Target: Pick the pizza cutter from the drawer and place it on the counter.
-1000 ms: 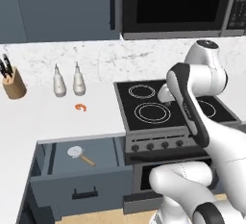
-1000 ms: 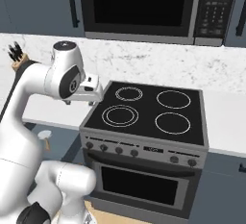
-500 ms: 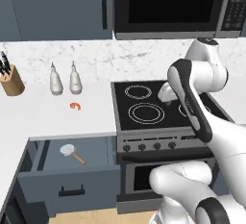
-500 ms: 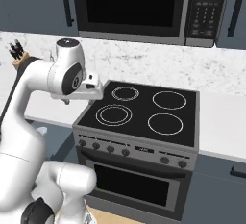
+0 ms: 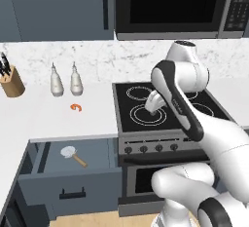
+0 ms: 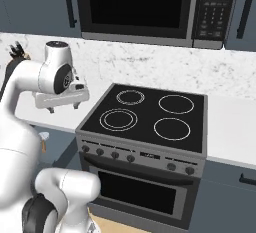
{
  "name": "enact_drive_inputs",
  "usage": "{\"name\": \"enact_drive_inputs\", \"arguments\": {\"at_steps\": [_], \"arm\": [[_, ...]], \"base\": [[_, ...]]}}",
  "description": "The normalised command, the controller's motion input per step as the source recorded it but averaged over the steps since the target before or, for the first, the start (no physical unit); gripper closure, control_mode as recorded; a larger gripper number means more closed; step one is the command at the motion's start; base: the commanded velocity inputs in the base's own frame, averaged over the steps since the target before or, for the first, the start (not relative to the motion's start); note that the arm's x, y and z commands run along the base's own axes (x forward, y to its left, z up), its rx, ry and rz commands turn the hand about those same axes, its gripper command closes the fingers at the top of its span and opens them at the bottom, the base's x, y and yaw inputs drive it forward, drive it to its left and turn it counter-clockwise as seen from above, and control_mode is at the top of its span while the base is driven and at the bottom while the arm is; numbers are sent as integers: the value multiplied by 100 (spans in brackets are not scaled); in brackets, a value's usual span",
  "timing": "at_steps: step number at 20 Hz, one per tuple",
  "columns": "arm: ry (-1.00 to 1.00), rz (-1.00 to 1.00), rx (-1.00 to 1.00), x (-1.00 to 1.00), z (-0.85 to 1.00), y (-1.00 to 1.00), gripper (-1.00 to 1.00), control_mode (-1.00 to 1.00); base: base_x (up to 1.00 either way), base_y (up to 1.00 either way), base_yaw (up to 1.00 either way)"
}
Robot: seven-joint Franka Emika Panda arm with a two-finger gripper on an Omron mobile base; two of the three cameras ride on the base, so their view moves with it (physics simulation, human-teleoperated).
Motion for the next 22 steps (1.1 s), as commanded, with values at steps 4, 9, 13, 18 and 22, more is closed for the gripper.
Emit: {"name": "enact_drive_inputs", "arguments": {"at_steps": [4,9,13,18,22], "arm": [[11,39,-15,-5,-47,100,-100,-100],[7,40,-19,-15,-93,100,-100,-100],[6,30,-33,-4,-100,100,-100,-100],[18,17,-26,26,-86,100,-100,-100],[18,9,-4,15,-52,64,-100,-100]], "base": [[0,0,0],[0,0,0],[0,0,0],[0,0,0],[0,0,0]]}}
